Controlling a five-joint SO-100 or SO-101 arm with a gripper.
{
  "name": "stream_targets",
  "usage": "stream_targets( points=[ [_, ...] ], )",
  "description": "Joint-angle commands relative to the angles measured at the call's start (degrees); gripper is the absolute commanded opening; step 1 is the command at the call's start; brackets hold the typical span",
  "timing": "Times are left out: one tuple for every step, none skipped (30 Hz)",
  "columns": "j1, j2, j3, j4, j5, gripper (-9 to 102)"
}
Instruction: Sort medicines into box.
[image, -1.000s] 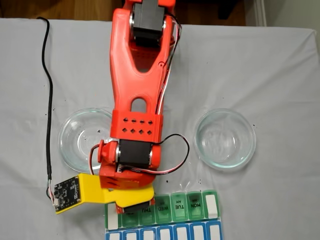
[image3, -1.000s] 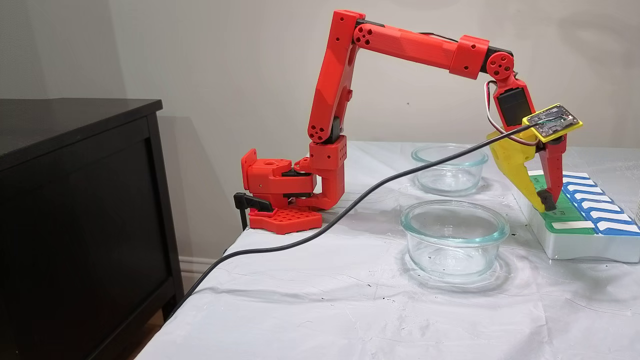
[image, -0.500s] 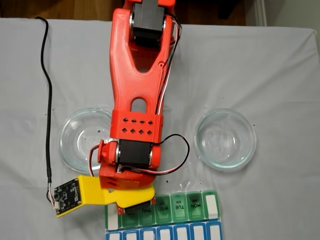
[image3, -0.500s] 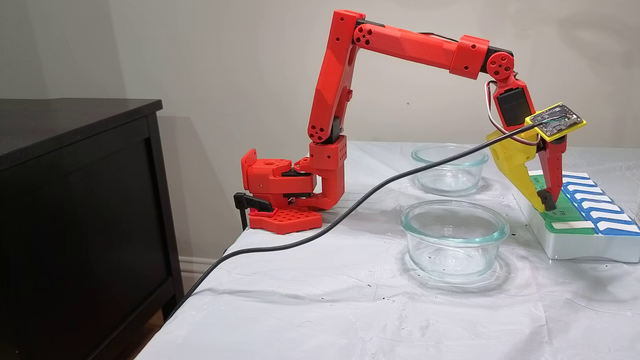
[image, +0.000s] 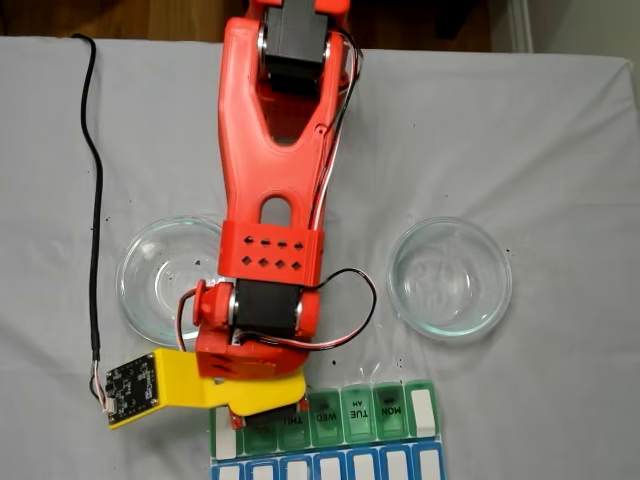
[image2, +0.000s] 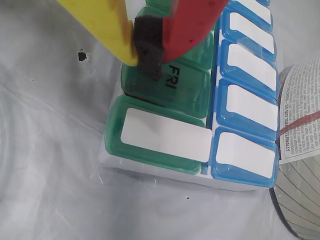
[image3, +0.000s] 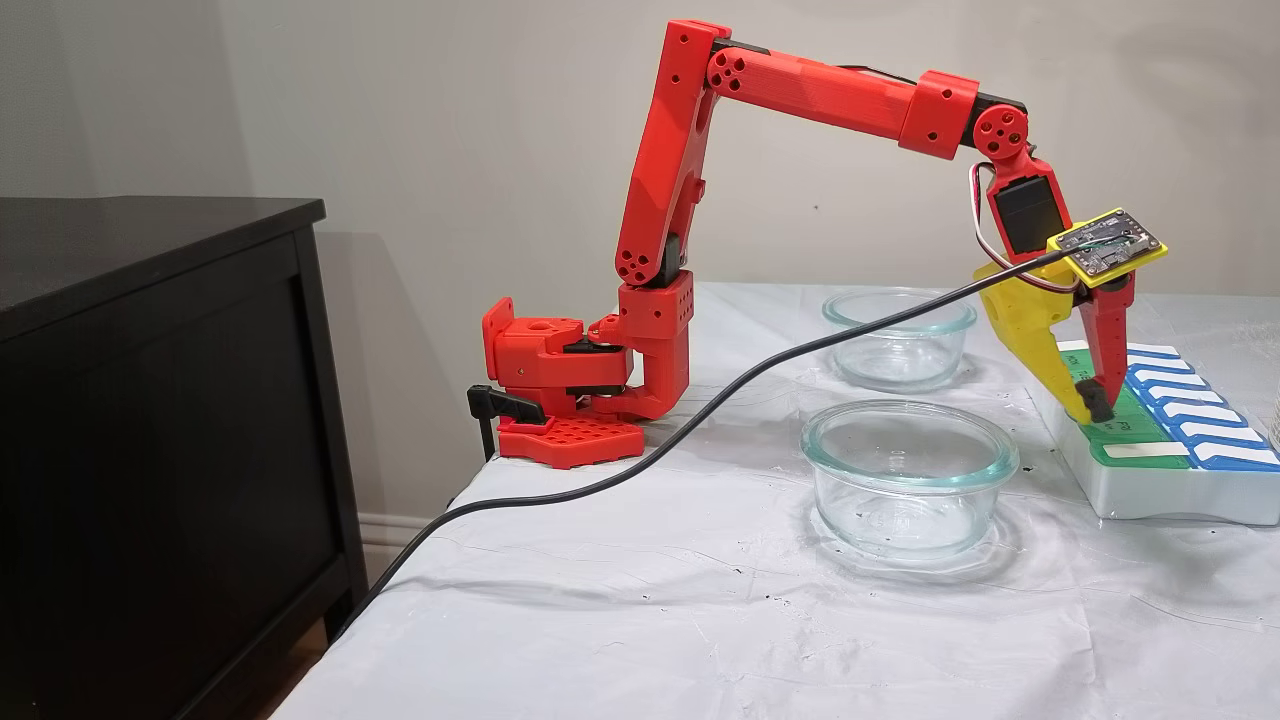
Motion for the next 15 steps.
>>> stream_targets(
  points=[
    [0.62,-0.18,-2.55,-0.26,1.14,0],
    [0.62,-0.79,-2.55,-0.18,1.32,0],
    [0.44,-1.23,-2.37,-0.18,1.41,0],
    [0.26,-1.49,-1.85,-0.35,1.41,0],
    [0.09,-1.58,-1.14,-0.79,1.49,0],
    [-0.18,-1.58,-0.35,-1.23,1.41,0],
    [-0.35,-1.32,0.35,-1.67,1.23,0],
    [-0.44,-0.70,1.14,-2.20,1.14,0],
    [-0.53,0.09,1.67,-2.72,1.05,0],
    [-0.53,1.32,2.37,-3.25,0.79,0],
    [-0.70,2.99,3.60,-4.31,0.26,0],
    [-0.70,5.19,5.27,-6.06,-0.18,0],
    [-0.70,7.91,7.65,-8.17,-0.79,0],
    [-0.70,10.37,10.02,-10.28,-1.32,0],
    [-0.53,13.62,13.01,-13.27,-1.41,0]
  ],
)
